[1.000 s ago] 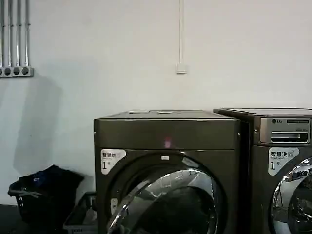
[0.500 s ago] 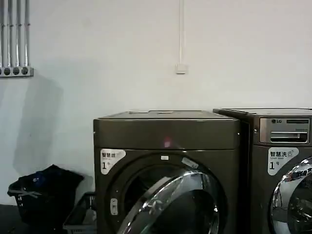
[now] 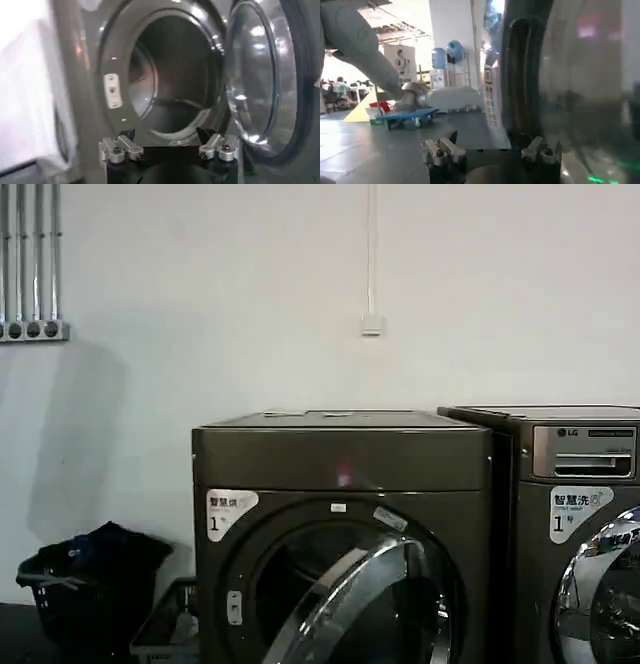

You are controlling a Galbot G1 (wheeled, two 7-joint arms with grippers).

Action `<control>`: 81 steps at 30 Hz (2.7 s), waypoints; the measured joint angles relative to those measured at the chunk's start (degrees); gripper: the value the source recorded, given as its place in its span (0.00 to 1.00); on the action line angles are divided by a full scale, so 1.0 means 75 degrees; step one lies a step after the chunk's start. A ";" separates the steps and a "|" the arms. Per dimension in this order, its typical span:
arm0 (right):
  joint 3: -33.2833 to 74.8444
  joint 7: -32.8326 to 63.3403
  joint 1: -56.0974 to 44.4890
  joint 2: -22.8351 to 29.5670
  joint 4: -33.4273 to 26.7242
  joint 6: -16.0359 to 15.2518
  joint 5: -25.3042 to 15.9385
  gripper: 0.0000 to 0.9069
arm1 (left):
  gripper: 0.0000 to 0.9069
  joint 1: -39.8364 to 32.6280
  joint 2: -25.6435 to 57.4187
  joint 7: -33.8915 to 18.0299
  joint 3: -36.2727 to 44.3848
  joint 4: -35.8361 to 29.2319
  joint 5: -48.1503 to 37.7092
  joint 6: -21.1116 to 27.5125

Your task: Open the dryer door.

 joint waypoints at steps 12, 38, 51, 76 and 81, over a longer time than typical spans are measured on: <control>0.0453 0.0003 -0.0463 -0.0642 0.0351 0.0028 0.0011 1.00 | 1.00 -0.1787 -0.0360 -0.0027 0.1747 0.0693 -0.0034 -0.0063; 0.7688 0.2440 -0.6782 -0.2440 0.2120 0.1307 0.0283 1.00 | 1.00 -0.3451 -0.1552 0.0395 0.3533 0.1664 0.0179 -0.0493; 1.2788 0.3878 -1.0282 -0.0881 0.3014 0.0757 -0.0061 1.00 | 1.00 -0.3777 -0.1605 0.1123 0.3894 0.1762 -0.0006 -0.0955; 1.8728 0.5954 -1.2409 0.2771 0.3198 0.0425 -0.0235 1.00 | 1.00 -0.4299 -0.1869 0.1609 0.4721 0.1658 -0.0189 -0.1307; 1.9650 0.5958 -1.2480 0.3278 0.2872 0.0423 -0.0337 1.00 | 1.00 -0.4407 -0.1977 0.1626 0.4925 0.1646 -0.0201 -0.1399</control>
